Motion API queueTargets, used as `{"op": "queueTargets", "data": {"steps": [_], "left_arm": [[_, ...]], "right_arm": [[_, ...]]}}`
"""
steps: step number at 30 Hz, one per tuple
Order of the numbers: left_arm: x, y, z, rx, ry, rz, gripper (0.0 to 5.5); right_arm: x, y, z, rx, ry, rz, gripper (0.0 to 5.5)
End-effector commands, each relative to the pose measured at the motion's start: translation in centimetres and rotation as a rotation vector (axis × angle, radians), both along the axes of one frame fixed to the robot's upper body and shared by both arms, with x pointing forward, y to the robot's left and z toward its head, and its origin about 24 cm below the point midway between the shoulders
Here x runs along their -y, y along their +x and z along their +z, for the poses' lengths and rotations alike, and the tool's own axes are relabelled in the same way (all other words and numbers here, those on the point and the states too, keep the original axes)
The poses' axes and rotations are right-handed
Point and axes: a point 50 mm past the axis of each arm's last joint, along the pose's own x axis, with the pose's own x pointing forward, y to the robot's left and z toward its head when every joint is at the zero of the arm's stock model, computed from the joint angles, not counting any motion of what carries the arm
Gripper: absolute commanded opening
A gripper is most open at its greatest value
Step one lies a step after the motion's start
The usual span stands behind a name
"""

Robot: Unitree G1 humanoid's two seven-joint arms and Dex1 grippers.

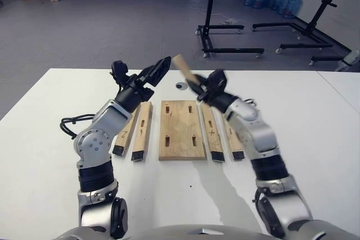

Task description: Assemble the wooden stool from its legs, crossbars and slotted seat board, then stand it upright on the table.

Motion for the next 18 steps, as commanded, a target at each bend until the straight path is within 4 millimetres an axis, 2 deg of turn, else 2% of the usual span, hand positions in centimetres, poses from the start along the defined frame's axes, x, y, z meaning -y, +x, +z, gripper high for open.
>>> {"op": "queueTargets", "data": {"steps": [1,4,7,12,18], "left_arm": [[0.2,-0.1,-1.5,-0.069,0.005,-0.022,5.40],[0.4,-0.1,-2.5,-0.107,0.031,-0.020,5.40],[0.8,-0.1,-2.5,-0.107,0.027,-0.031,5.40],[1.4,0.0,-1.9,-0.090,-0.003,-0.054,5.40],[1.5,-0.2,-1.3,-0.094,-0.062,-0.083,5.40]], "right_arm": [[0.4,0.1,0.6,0.045,0.024,-0.041,1.28],[0.5,0.2,1.3,0.060,0.081,-0.058,1.28],[-0.6,-0.7,1.8,0.070,0.112,0.029,1.28],[-2.1,-2.6,0.8,0.053,0.071,0.173,1.28],[-2.4,-2.9,-0.1,0.036,0.034,0.185,1.28]]}}
